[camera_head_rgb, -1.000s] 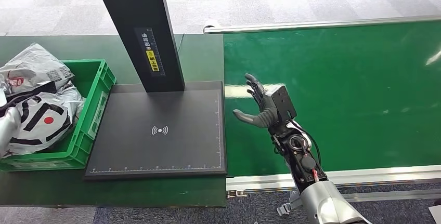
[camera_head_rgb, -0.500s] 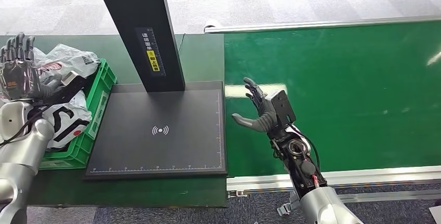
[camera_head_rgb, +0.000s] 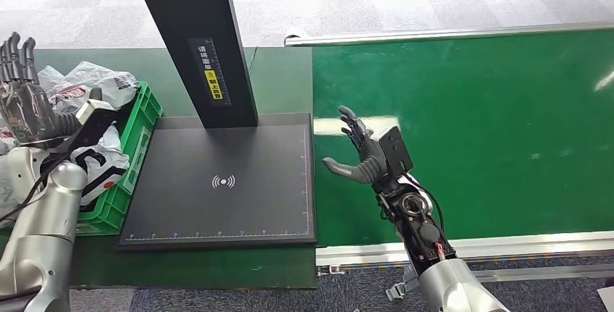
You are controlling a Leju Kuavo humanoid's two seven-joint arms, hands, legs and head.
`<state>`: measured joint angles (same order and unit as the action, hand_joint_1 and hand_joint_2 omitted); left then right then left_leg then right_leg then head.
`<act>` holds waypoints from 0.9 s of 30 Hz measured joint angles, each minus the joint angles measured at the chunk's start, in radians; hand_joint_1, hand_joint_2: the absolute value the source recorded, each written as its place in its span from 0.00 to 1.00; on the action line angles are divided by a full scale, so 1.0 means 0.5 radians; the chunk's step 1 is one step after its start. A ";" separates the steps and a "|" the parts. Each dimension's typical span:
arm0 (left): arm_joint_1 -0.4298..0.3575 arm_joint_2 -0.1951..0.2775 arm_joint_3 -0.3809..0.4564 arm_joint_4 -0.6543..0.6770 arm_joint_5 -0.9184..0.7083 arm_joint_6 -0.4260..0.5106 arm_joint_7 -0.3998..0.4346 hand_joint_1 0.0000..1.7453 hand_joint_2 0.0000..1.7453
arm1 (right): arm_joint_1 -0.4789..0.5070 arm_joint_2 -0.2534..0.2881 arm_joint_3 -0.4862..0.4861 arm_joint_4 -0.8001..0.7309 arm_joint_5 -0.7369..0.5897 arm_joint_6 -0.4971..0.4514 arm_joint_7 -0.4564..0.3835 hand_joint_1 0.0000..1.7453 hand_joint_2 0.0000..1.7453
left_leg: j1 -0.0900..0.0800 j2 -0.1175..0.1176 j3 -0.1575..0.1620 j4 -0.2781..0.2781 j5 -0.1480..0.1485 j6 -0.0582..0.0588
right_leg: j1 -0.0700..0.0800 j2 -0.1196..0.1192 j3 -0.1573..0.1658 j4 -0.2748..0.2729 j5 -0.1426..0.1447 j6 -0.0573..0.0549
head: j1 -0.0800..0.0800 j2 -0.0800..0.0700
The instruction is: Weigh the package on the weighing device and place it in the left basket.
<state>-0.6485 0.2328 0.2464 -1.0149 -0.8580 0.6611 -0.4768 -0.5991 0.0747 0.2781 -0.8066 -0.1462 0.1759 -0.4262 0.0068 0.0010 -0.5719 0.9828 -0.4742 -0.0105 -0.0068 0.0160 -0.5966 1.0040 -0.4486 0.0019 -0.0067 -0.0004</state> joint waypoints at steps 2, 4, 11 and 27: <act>0.011 -0.039 0.001 -0.032 0.103 0.000 -0.064 0.00 0.00 | 0.000 -0.004 0.002 0.003 -0.001 -0.001 -0.006 0.00 1.00 | 0.000 0.000 0.000 0.000 0.000 0.000 | 0.000 0.000 0.000 0.000 0.000 0.000 | 0.000 0.000; 0.032 -0.094 0.024 -0.096 0.173 0.000 -0.206 0.00 0.00 | 0.000 -0.008 0.002 0.004 0.000 -0.005 -0.010 0.00 1.00 | 0.000 0.000 0.000 0.000 0.000 0.000 | 0.000 0.000 0.000 0.000 0.000 0.000 | 0.000 0.000; 0.206 -0.315 0.104 -0.548 0.499 0.000 -0.439 0.00 0.00 | 0.018 -0.022 0.003 0.004 0.007 -0.040 -0.015 0.00 1.00 | 0.000 0.001 -0.001 0.000 -0.001 0.000 | 0.000 0.001 0.000 0.000 0.000 0.000 | 0.000 0.000; 0.810 -0.612 -0.738 -1.313 1.695 -0.822 -0.236 0.00 1.00 | 0.035 -0.052 -0.003 -0.116 -0.027 -0.013 0.092 0.00 1.00 | -0.001 -0.002 0.000 0.000 -0.003 0.001 | -0.001 -0.003 0.002 -0.002 -0.001 0.003 | 0.000 0.000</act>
<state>-0.2437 -0.0731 -0.1225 -1.6714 -0.0105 0.2503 -0.5946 -0.5814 0.0485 0.2766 -0.8648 -0.1595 0.1696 -0.3803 0.0065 -0.0001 -0.5720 0.9830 -0.4757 -0.0102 -0.0073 0.0144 -0.5957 1.0031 -0.4489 0.0033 -0.0067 -0.0004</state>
